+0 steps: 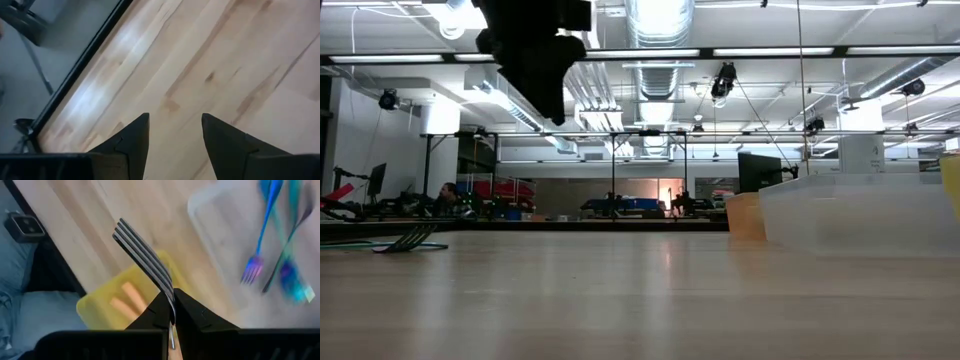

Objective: Sort silverware by color (type)
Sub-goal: Put the orange fork into the yellow bin, then put the blue fork into the transparent bin

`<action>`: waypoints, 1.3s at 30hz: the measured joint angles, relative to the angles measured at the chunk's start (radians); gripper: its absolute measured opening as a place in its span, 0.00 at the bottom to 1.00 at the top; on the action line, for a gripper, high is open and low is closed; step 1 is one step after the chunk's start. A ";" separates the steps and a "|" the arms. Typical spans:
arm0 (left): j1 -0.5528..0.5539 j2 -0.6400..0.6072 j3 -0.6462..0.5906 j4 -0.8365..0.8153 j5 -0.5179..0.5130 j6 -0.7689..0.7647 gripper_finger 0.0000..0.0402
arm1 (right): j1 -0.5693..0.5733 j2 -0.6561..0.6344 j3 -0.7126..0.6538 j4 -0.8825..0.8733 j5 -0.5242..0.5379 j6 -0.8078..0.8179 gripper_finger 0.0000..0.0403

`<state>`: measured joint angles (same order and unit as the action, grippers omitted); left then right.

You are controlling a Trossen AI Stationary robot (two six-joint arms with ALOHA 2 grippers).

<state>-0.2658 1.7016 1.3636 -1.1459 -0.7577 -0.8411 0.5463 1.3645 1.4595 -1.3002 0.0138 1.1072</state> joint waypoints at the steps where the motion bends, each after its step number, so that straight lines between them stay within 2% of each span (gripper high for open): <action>1: 0.000 0.000 0.000 -0.014 -0.001 0.000 0.40 | 0.025 0.009 -0.004 0.001 -0.009 0.043 0.02; 7: 0.001 -0.001 0.000 -0.043 -0.038 -0.011 0.40 | 0.141 0.092 -0.007 0.002 -0.028 0.213 0.02; 12: -0.017 -0.001 -0.001 -0.045 -0.011 -0.016 0.40 | 0.190 0.191 -0.007 -0.004 -0.098 0.221 0.02; 20: -0.067 -0.001 -0.001 -0.088 0.113 -0.018 0.40 | 0.220 0.332 -0.007 -0.003 -0.191 0.132 0.02; 27: -0.139 -0.002 -0.001 -0.112 0.251 -0.035 0.40 | 0.219 0.370 -0.008 -0.004 -0.195 0.062 0.03; 34: -0.197 -0.002 -0.006 -0.118 0.371 -0.094 0.40 | 0.195 0.339 -0.008 -0.002 -0.195 0.021 0.12; 39: -0.236 -0.002 -0.054 -0.120 0.448 -0.165 0.40 | 0.166 0.328 -0.008 -0.003 -0.118 -0.033 0.23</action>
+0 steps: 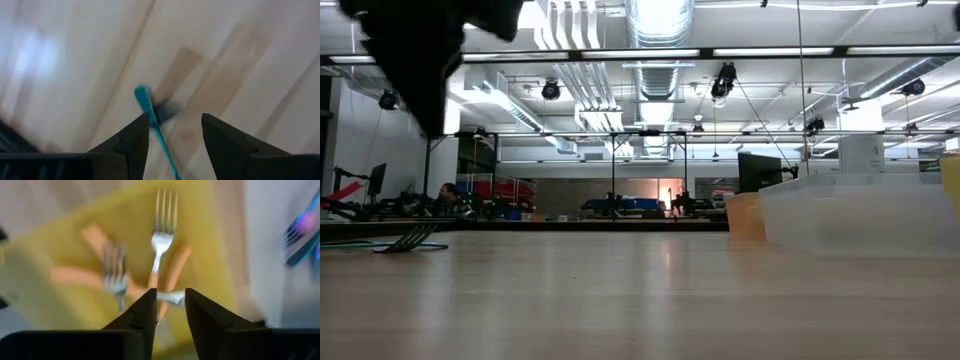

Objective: Sort silverware by color (type)
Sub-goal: Put the blue fork into the transparent bin

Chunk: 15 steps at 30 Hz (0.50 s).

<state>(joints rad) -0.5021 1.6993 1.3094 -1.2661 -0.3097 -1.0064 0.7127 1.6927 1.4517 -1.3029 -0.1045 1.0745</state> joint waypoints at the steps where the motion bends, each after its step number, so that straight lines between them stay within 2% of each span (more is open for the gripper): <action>1: -0.007 0.000 -0.023 -0.002 0.024 -0.021 0.40 | -0.011 -0.003 0.000 0.000 0.025 -0.012 0.25; 4: -0.030 0.000 -0.106 -0.006 0.120 -0.090 0.40 | -0.047 -0.016 0.000 0.000 0.100 -0.049 0.28; 9: -0.060 0.000 -0.239 0.020 0.247 -0.196 0.40 | -0.123 -0.039 0.000 0.003 0.130 -0.158 0.30; 15: -0.074 0.000 -0.324 0.166 0.311 -0.219 0.40 | -0.201 -0.053 0.000 0.003 0.134 -0.255 0.28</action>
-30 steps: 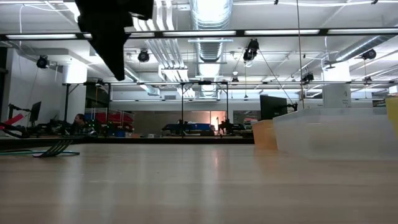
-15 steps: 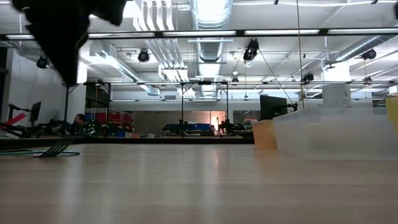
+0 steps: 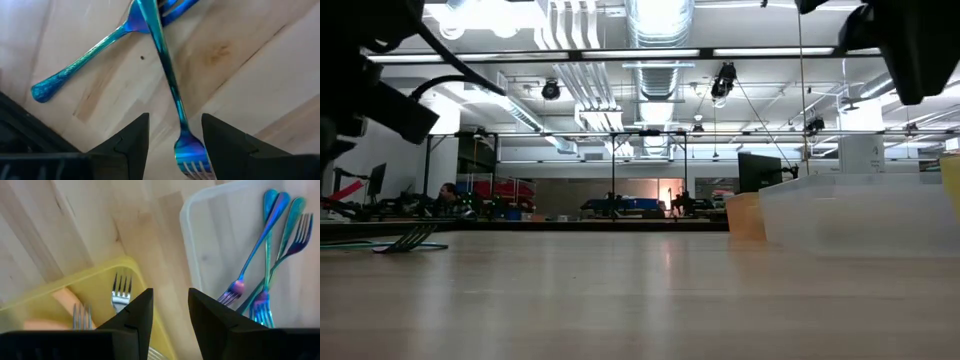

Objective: Sort silverware by color (type)
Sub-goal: Put the blue fork into the transparent bin

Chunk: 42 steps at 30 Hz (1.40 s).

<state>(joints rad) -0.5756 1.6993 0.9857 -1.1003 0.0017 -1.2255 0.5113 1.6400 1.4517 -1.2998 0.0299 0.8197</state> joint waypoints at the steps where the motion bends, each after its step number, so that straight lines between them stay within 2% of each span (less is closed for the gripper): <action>1: 0.000 0.000 -0.005 0.002 -0.001 -0.004 0.40 | -0.009 -0.002 0.000 0.001 0.000 -0.007 0.28; 6: 0.000 0.000 -0.023 0.005 -0.011 -0.023 0.40 | -0.040 -0.004 0.000 0.004 0.000 -0.024 0.25; 12: -0.004 0.000 -0.073 0.129 -0.010 -0.026 0.40 | -0.049 -0.004 0.000 0.005 -0.001 -0.056 0.23; 21: -0.003 -0.009 -0.121 0.175 0.008 -0.033 0.38 | -0.061 -0.004 0.000 0.013 -0.001 -0.088 0.24; 27: 0.003 -0.045 -0.131 0.183 0.022 -0.039 0.28 | -0.079 -0.016 0.031 0.019 -0.002 -0.140 0.23; 34: 0.004 -0.101 -0.154 0.164 0.044 -0.117 0.14 | -0.106 -0.064 0.146 0.026 0.002 -0.195 0.23; 37: 0.005 -0.117 -0.172 0.174 0.050 -0.148 0.08 | -0.111 -0.082 0.218 0.027 0.054 -0.225 0.22; 42: 0.006 -0.140 -0.187 0.232 0.054 -0.175 0.01 | -0.111 -0.110 0.341 0.027 0.204 -0.311 0.21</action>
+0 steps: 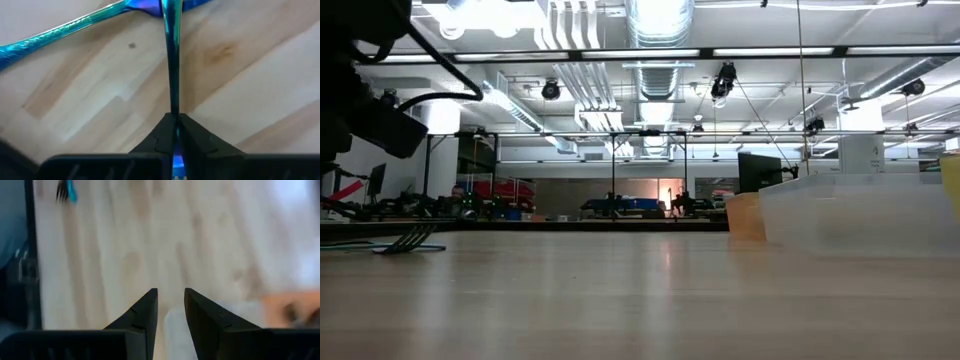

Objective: Sort silverware by color (type)
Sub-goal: Put the blue fork into the transparent bin

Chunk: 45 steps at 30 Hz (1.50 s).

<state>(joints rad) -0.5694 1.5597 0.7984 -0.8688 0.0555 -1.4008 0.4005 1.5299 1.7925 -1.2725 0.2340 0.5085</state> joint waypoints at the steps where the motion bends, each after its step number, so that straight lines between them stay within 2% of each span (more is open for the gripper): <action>1: 0.000 -0.003 0.000 0.015 -0.001 -0.003 0.01 | 0.000 -0.006 0.020 0.000 0.040 -0.008 0.21; 8: 0.002 -0.025 0.032 0.010 -0.035 -0.014 0.00 | 0.000 -0.029 0.127 -0.011 0.302 -0.090 0.21; 15: 0.002 -0.068 0.109 -0.019 -0.098 -0.020 0.00 | -0.009 -0.031 0.159 -0.013 0.398 -0.173 0.21; 20: 0.002 -0.093 0.203 -0.062 -0.190 -0.004 0.00 | -0.028 -0.031 0.140 -0.039 0.406 -0.189 0.21; 23: 0.002 -0.102 0.233 -0.083 -0.209 0.004 0.00 | -0.043 -0.031 0.114 -0.066 0.406 -0.186 0.21; 33: 0.002 -0.085 0.180 -0.116 -0.199 -0.023 0.01 | -0.105 -0.036 0.004 -0.121 0.421 -0.152 0.24; 38: 0.001 -0.068 0.171 -0.114 -0.135 -0.019 0.08 | -0.135 -0.036 -0.036 -0.121 0.417 -0.152 0.29; 45: -0.006 -0.059 0.123 -0.097 -0.063 -0.023 0.24 | -0.153 -0.036 -0.057 -0.121 0.412 -0.152 0.30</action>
<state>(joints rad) -0.5755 1.5007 0.9210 -0.9660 -0.0071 -1.4242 0.2478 1.4940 1.7358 -1.3934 0.6464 0.3561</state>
